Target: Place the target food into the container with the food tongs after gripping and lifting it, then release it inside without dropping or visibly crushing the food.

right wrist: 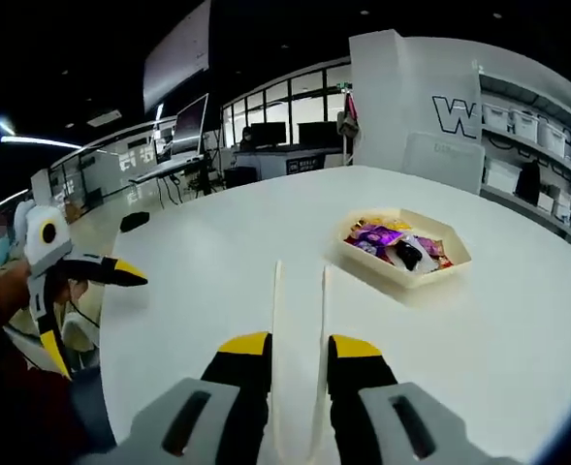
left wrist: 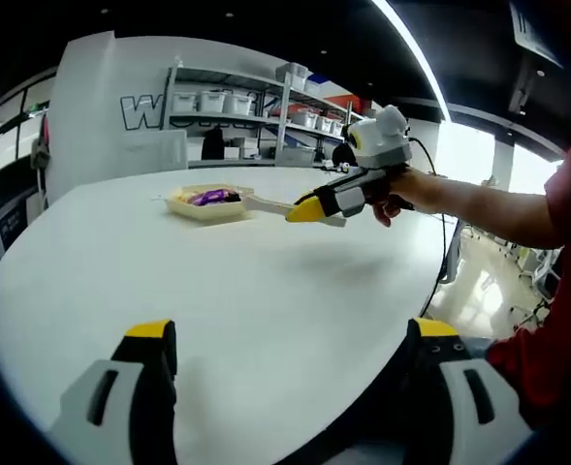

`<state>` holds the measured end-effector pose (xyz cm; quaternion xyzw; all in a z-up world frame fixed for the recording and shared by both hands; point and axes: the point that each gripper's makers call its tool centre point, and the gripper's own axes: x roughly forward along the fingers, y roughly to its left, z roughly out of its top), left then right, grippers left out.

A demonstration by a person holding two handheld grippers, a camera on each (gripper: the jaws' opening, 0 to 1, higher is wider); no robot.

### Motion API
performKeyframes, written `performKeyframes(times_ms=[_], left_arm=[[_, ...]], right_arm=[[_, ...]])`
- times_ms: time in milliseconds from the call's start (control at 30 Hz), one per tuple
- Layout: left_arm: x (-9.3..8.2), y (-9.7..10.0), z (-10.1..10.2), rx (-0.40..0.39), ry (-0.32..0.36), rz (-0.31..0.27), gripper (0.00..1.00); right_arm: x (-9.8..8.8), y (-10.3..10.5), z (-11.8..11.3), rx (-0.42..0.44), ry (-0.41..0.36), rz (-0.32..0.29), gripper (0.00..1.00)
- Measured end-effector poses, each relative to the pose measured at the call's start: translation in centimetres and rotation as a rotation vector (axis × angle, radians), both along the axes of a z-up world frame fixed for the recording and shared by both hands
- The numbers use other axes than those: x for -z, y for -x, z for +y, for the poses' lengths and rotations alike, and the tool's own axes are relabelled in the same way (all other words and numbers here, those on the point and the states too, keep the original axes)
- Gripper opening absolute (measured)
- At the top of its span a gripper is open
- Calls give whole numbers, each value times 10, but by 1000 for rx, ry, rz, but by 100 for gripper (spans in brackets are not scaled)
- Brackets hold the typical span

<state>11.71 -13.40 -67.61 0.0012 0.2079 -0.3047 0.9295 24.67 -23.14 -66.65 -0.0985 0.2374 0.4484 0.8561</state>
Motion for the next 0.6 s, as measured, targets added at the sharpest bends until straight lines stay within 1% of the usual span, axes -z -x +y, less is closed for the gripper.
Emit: performKeyframes(times_ms=[100,200,367,467,500,600], left_arm=[[2,0,-3,10,-4,5,97],[3,0,-5,19,-10,5,97],[2,-4,-7,31,-12,2,97],[2,-5,-9,45,-19,-2,96],[3,-6,-9,50,-25,-2,96],[4,-8,-9,63,-34,-2,95]], right_arm=[[3,4,1,-15,-3,4,16],[2,17,8,-67,-9,-22,17],[6,25,11,-103,4,-35,17],[8,33,12,-134,11,-39,17],[9,38,14,-161,14,-43,17],[11,47,16,-197,10,-43,17]])
